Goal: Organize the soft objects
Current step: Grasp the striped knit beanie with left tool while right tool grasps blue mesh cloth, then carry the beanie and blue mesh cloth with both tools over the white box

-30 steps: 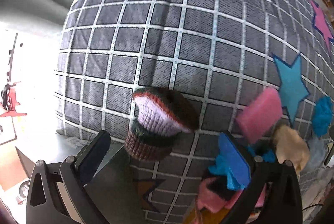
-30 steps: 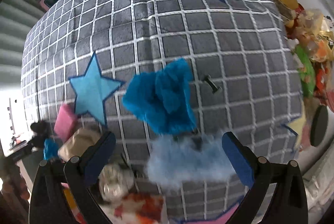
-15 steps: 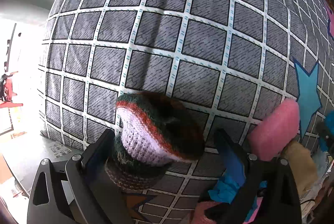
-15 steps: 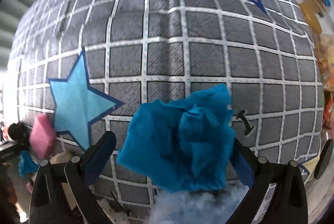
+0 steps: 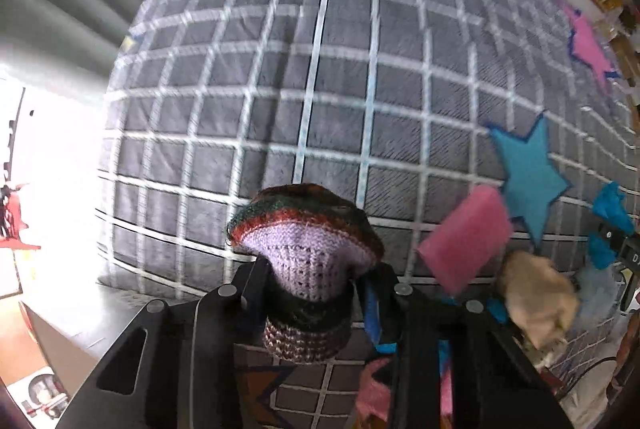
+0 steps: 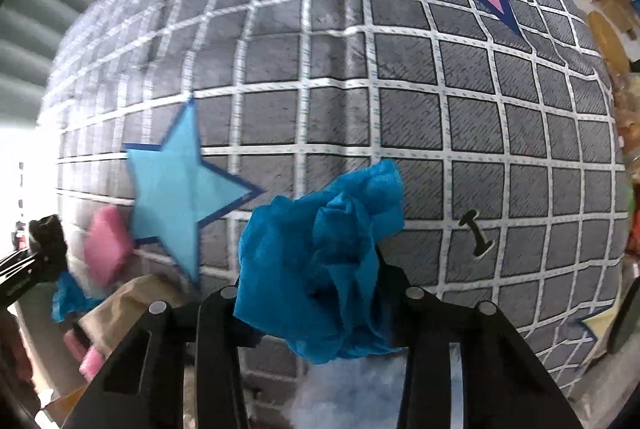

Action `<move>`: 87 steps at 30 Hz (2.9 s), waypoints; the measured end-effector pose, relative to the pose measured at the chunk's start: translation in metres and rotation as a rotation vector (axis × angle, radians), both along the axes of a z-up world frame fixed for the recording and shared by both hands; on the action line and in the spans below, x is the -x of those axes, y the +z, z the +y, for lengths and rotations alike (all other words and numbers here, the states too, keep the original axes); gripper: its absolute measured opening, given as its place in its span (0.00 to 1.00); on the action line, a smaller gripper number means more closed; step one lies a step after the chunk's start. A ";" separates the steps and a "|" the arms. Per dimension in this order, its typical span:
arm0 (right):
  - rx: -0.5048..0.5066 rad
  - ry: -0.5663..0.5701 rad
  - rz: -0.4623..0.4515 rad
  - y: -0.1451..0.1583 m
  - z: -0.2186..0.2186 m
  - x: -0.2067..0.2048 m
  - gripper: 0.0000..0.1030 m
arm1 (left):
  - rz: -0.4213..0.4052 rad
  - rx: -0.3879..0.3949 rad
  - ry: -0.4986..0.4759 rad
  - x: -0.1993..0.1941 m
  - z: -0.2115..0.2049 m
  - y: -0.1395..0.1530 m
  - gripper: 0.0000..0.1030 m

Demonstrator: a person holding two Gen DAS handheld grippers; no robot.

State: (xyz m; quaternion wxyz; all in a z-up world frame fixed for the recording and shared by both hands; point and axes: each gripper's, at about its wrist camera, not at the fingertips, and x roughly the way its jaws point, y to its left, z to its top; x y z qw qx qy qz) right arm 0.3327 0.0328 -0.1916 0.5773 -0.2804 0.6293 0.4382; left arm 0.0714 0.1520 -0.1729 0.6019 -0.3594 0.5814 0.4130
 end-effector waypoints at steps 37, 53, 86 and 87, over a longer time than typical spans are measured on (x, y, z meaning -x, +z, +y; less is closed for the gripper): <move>-0.082 0.203 0.151 0.119 -0.226 0.129 0.41 | -0.205 -0.076 -0.289 0.034 -0.324 0.160 0.39; -0.212 0.419 0.119 0.174 -0.181 0.332 0.41 | -0.163 -0.205 -0.026 0.250 -0.264 0.157 0.39; -0.156 0.718 0.061 0.183 -0.088 0.436 0.41 | -0.153 -0.104 0.197 0.307 -0.222 0.108 0.39; -0.153 0.721 0.059 0.182 -0.084 0.437 0.41 | -0.151 -0.100 0.200 0.307 -0.221 0.106 0.39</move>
